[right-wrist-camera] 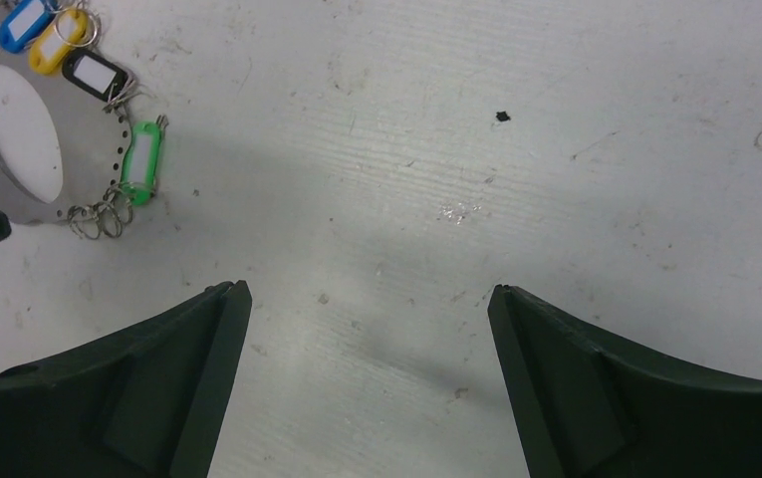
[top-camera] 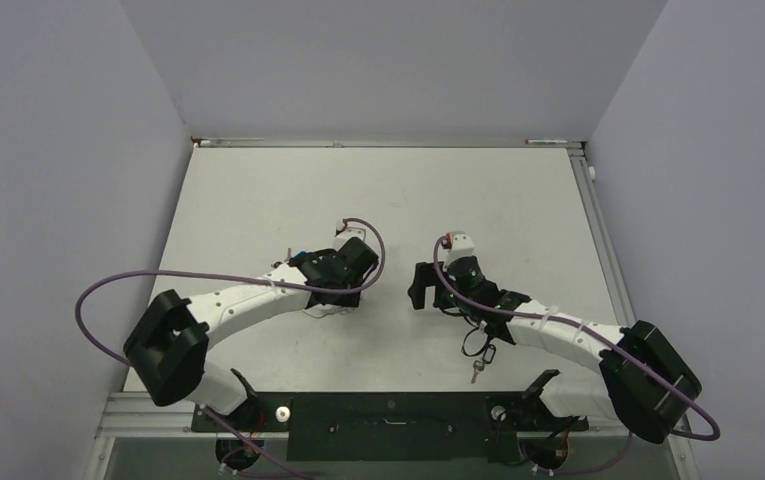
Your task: Put the keys on the keyring
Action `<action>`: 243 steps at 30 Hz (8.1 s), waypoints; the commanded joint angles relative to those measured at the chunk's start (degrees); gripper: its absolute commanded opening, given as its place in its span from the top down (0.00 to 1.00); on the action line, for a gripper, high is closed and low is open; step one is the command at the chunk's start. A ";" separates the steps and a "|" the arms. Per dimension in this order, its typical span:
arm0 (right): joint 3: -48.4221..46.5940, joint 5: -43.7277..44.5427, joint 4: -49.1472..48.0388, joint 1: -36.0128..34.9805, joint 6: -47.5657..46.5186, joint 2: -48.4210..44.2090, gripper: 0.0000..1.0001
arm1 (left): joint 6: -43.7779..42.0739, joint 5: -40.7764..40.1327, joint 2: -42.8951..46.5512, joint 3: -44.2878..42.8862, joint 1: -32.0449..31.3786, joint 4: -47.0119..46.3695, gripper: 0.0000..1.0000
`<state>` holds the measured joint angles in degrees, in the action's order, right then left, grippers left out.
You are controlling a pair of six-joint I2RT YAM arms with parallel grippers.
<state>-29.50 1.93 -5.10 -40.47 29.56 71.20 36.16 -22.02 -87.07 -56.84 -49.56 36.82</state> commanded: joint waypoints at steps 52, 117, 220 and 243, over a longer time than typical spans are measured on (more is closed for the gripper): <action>-12.43 1.64 -23.23 -11.92 10.22 31.43 0.46 | -24.47 -1.28 39.73 10.34 1.17 -2.12 0.50; -29.38 -8.26 -4.91 -16.01 -0.52 31.58 0.53 | -24.38 2.33 42.75 11.67 3.26 -3.88 0.52; -47.66 21.76 28.09 -20.20 19.52 37.01 0.45 | -23.95 2.43 44.65 11.93 3.88 -3.38 0.52; -65.73 31.05 46.06 -23.25 31.10 50.52 0.67 | -23.33 -0.03 47.12 11.67 3.95 -1.84 0.52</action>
<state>-90.48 29.78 36.77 -63.07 58.98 119.83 11.97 -21.54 -40.91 -44.69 -45.89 35.83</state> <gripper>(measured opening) 0.366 0.481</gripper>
